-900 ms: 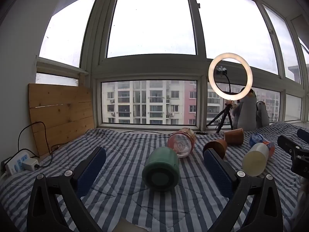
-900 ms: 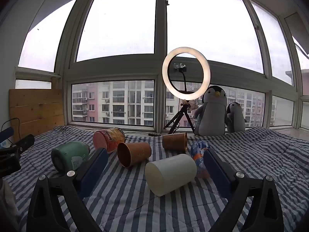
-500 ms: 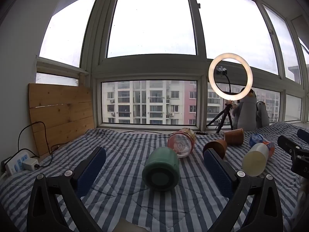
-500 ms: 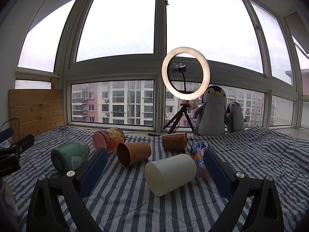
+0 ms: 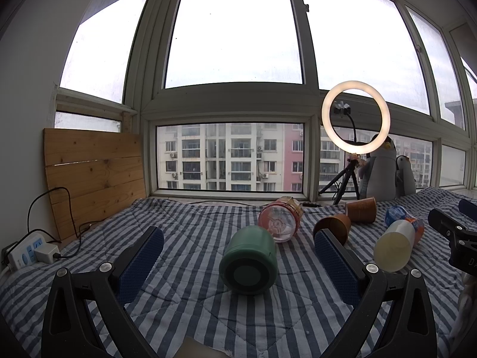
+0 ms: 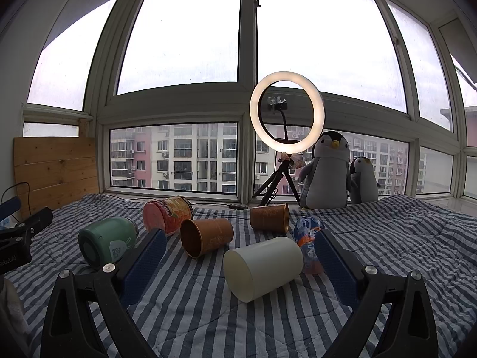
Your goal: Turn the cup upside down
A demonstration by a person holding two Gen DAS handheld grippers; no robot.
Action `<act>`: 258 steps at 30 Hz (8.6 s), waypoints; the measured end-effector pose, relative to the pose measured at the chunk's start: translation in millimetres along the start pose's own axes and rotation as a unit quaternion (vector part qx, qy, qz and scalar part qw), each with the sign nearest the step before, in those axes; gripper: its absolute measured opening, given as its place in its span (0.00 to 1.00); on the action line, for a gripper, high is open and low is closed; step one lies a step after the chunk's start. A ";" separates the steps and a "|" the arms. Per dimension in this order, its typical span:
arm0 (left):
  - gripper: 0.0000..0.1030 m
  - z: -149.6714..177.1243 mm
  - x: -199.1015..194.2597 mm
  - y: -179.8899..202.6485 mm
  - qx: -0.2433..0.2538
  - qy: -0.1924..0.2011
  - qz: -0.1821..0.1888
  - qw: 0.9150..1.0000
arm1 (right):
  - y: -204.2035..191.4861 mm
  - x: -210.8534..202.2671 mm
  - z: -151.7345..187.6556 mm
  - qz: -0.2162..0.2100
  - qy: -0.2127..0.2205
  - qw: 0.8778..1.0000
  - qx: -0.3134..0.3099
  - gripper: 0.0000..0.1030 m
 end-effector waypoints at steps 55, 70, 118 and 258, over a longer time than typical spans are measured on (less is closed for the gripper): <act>1.00 5.4 1.4 -1.2 0.001 -0.006 0.000 1.000 | 2.6 1.2 2.0 0.000 -0.003 1.000 0.000 0.97; 1.00 12.8 15.6 -2.4 -0.006 -0.029 0.004 1.000 | 2.2 3.1 3.2 -0.001 -0.003 1.000 0.001 0.97; 0.74 18.7 242.1 -98.7 -0.197 -0.379 0.113 0.897 | 1.5 21.3 1.9 -0.050 -0.064 0.997 0.015 0.98; 0.79 -11.8 218.4 21.1 0.067 -0.230 0.242 0.940 | -131.6 204.4 -24.3 -0.298 -0.302 0.899 0.111 0.65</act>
Point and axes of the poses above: each gripper's, at about its wrist camera, not at the fingertips, and x roughly the way its jaws point, y to its right, z to its underside, the point moved 2 cm from there along x, roughly the way its jaws point, and after that the axes turned 9 degrees about z, right-handed, at the moved point
